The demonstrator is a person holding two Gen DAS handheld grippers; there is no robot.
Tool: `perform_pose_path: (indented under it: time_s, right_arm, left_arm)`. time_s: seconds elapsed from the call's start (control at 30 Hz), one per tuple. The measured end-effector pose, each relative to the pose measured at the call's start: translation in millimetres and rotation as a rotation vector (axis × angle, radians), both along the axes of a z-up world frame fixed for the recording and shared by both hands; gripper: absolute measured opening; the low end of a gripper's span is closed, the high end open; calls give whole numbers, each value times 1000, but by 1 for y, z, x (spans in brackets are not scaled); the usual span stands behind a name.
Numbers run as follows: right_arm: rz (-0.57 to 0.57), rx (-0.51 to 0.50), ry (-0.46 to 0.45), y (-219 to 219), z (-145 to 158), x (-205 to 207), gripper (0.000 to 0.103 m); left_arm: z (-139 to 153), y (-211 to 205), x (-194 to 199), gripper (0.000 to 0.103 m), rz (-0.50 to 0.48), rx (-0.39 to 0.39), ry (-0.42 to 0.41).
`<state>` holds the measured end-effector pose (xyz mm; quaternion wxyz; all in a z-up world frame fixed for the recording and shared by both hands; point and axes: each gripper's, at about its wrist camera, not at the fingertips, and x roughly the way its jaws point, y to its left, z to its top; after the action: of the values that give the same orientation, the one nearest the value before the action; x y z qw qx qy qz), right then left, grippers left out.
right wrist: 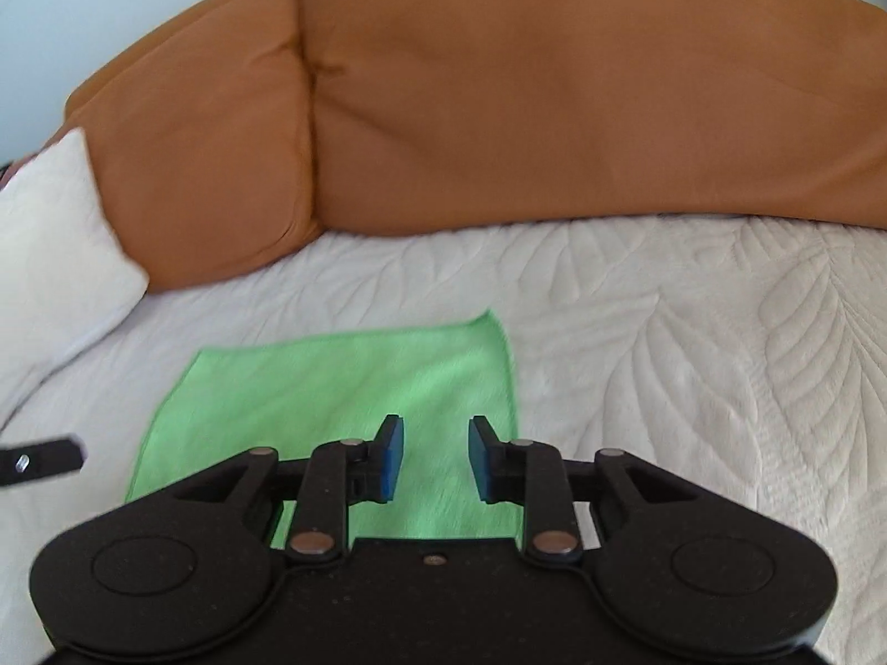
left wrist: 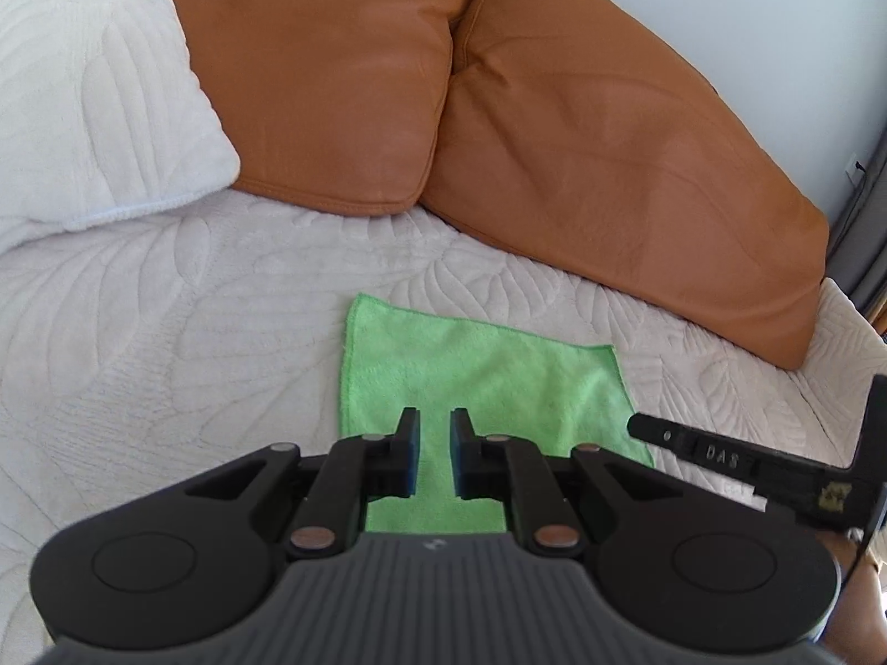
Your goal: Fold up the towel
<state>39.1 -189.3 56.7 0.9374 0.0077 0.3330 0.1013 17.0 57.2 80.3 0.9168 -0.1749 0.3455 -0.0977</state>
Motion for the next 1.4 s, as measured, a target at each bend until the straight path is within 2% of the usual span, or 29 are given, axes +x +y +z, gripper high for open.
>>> perform_pose_path:
  time_s: [0.13, 0.23, 0.27, 0.37, 0.4, 0.5, 0.57, 0.63, 0.7, 0.77, 0.83, 0.9, 1.0, 1.13, 1.3, 1.4]
  right_arm:
    - [9, -259, 35, 9, -32, -38, 27]
    - [27, -320, -1, 1, -33, -63, 29]
    - [23, -312, -17, -2, -30, -70, 29]
    - [30, -225, -109, -18, -14, -93, 32]
    - [18, -188, -139, -23, -6, -101, 36]
    - [-34, -47, -190, -35, 11, -115, 63]
    - [-26, 29, -194, -35, 16, -120, 66]
    - [-7, 34, -175, -25, 16, -120, 66]
    - [-3, -4, -151, -15, 12, -121, 67]
    - [1, -48, -121, -6, 6, -117, 67]
    - [9, -56, -98, -3, -1, -115, 67]
    - [-18, -27, -85, -8, -8, -117, 67]
    - [-64, 12, -56, -19, -22, -122, 67]
    - [-81, -10, -55, -27, -34, -133, 67]
    - [-46, -129, -116, -15, -46, -146, 70]
    - [-53, -113, -120, -16, -48, -145, 73]
  left_arm:
    - [-2, -10, -6, 13, -16, 60, 3]
    - [5, -12, -18, 14, -16, 130, -24]
    - [8, -11, -22, 17, -13, 144, -33]
    - [15, -5, -38, 37, 7, 167, -67]
    - [15, -1, -46, 49, 25, 172, -89]
    - [9, 0, -75, 62, 77, 224, -155]
    - [0, -8, -89, 69, 79, 266, -175]
    - [-10, -23, -95, 79, 48, 314, -176]
    - [-17, -35, -98, 90, 24, 356, -177]
    - [-23, -50, -101, 92, 14, 426, -222]
    - [-26, -61, -105, 103, 9, 473, -284]
    - [-30, -69, -109, 103, 4, 520, -333]
    - [-34, -72, -107, 103, -3, 543, -316]
    - [-36, -66, -106, 103, 18, 493, -275]
    - [-47, -63, -113, 103, 25, 483, -220]
    - [-63, -55, -116, 103, 26, 399, -151]
